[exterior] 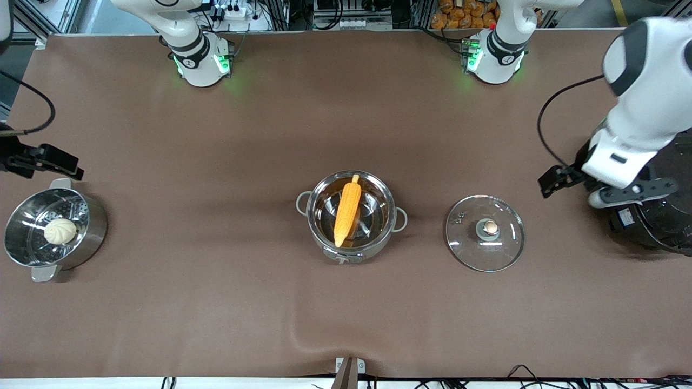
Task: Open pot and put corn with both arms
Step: 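Set the lid on the table with the left gripper while the right gripper withdraws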
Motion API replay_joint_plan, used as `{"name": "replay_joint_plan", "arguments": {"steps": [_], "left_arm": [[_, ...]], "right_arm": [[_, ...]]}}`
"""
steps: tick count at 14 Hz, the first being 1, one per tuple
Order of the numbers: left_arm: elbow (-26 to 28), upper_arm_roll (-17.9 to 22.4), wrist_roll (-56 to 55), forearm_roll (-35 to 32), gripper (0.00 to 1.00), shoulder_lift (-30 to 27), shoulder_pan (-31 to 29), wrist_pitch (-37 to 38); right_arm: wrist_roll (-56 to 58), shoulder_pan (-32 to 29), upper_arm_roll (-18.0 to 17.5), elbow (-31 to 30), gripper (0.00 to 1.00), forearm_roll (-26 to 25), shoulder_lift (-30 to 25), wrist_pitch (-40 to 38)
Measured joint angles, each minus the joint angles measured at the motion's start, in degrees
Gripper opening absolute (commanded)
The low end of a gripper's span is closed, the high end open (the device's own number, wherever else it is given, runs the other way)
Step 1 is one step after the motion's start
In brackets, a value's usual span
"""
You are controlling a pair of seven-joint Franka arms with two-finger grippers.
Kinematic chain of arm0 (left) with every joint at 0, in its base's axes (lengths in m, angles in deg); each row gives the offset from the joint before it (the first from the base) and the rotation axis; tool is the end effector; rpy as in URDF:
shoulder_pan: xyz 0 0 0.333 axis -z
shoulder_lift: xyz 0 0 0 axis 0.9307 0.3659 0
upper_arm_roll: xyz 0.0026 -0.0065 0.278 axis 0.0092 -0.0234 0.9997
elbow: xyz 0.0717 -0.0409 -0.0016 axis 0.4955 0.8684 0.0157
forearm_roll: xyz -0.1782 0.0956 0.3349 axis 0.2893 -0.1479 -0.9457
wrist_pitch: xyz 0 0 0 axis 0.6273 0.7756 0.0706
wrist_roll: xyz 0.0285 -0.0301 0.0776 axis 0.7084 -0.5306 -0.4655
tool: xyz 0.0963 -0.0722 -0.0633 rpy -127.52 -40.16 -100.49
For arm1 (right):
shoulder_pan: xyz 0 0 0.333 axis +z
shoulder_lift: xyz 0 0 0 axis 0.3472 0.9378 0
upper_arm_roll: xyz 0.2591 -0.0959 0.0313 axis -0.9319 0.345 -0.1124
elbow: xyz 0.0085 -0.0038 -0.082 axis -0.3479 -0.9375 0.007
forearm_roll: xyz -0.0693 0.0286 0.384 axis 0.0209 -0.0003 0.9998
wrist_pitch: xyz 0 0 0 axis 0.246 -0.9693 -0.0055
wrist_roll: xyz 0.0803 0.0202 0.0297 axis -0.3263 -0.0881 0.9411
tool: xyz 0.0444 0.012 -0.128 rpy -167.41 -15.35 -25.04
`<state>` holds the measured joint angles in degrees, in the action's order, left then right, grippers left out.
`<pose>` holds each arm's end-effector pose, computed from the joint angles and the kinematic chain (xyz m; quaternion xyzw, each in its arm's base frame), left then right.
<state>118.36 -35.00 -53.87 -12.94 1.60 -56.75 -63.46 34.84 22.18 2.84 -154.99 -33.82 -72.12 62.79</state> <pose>0.5847 -0.0765 0.4858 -0.9967 -0.0563 -0.0551 0.0179 0.5948 -0.0089 0.5749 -0.9994 0.0342 0.0025 0.0012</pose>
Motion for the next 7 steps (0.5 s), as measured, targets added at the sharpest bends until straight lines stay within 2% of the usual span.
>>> {"name": "replay_joint_plan", "arguments": {"steps": [3,7], "left_arm": [[-5.79,-5.45,4.20,0.00,1.00,-1.36,-5.54,9.02],[-12.23,-9.75,7.10,1.03,1.00,-2.81,-7.47,20.63]], "right_arm": [[0.24,-2.00,0.03,-3.31,1.00,-0.07,-2.81,0.50],[0.47,-2.86,0.07,-10.91,1.00,-0.10,-7.14,5.05]]}}
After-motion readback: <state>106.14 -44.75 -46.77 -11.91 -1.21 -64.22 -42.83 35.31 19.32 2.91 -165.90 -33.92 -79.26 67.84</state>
